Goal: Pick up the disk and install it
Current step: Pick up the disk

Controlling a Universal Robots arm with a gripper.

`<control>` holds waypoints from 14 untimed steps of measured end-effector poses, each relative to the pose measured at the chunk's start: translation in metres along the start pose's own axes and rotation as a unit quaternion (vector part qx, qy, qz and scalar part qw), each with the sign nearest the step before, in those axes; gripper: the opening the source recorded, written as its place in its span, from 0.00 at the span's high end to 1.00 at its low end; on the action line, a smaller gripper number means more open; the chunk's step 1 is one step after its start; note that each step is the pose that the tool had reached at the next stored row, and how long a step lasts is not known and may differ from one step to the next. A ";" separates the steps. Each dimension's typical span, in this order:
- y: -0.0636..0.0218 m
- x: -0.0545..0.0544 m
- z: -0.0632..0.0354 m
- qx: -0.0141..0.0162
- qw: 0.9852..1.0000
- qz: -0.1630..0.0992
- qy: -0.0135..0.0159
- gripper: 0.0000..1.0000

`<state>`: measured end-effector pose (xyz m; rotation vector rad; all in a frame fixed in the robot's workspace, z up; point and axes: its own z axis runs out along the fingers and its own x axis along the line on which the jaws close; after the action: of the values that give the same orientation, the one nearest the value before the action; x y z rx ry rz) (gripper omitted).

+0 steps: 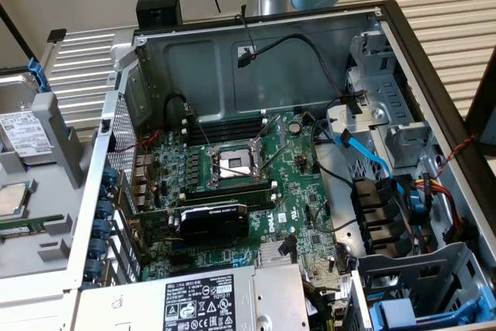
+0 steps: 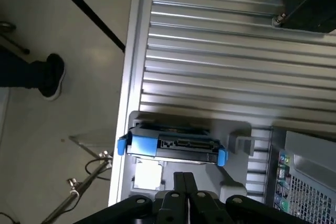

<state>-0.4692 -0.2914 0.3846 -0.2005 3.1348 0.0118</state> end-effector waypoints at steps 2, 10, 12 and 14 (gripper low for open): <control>0.0000 0.000 0.0000 0.000 1.000 -0.018 0.000 0.89; 0.0000 0.000 0.0000 0.000 0.996 -0.091 0.001 0.89; 0.0000 0.000 0.0000 0.000 0.994 -0.109 0.001 0.89; 0.0000 0.000 0.0000 0.000 0.992 -0.127 0.001 0.89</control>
<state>-0.4692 -0.2913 0.3847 -0.5977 3.0850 0.0118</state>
